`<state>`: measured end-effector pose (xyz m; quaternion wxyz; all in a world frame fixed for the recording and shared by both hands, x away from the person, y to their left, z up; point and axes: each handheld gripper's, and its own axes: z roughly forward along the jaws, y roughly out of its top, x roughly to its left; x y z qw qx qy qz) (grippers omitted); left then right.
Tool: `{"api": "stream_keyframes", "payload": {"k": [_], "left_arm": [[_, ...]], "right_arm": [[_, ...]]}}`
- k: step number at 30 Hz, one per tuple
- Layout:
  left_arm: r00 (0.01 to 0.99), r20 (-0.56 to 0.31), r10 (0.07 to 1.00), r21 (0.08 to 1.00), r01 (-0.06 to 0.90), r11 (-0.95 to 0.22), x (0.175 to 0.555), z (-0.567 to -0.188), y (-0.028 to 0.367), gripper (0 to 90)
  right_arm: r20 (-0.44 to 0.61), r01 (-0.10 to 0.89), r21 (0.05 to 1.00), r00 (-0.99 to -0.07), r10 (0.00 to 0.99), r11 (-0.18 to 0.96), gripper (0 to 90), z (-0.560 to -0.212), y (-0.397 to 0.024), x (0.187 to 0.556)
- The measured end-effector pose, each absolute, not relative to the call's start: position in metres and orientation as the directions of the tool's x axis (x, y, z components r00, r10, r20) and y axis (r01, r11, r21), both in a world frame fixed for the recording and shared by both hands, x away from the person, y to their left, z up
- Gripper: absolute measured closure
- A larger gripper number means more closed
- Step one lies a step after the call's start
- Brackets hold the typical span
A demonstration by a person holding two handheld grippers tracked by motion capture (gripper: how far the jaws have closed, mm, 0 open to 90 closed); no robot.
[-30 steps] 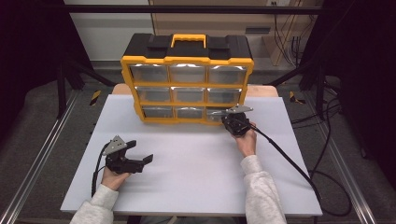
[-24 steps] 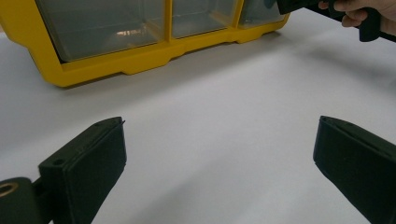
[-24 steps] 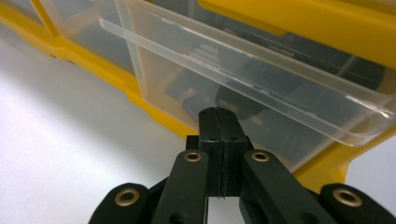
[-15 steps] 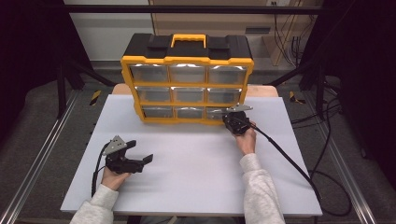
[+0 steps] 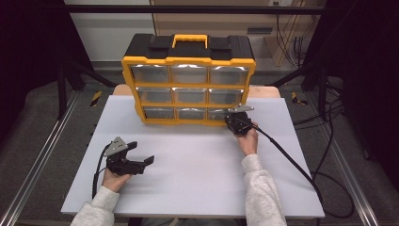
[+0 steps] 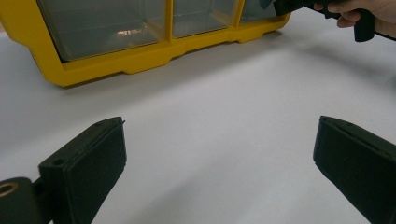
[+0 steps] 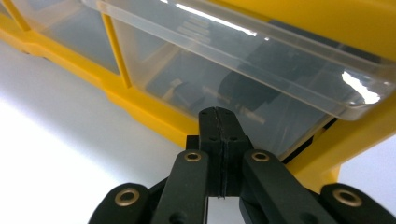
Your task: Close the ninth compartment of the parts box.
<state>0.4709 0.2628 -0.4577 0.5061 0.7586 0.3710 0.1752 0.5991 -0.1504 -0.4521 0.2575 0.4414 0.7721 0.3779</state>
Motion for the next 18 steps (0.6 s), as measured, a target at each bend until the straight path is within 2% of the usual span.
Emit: {"api": "stream_keyframes", "payload": {"k": [12,18], "left_arm": [[0.662,-0.110,0.741,0.899,0.384,-0.209,0.471,-0.457,0.263,1.9],[0.663,-0.108,0.741,0.899,0.383,-0.212,0.470,-0.457,0.262,1.9]], "right_arm": [[-0.057,0.445,0.833,-0.522,0.851,0.329,89.8,-0.430,-0.155,0.571],[-0.036,0.420,0.849,-0.561,0.827,0.322,81.5,-0.422,-0.157,0.549]]}}
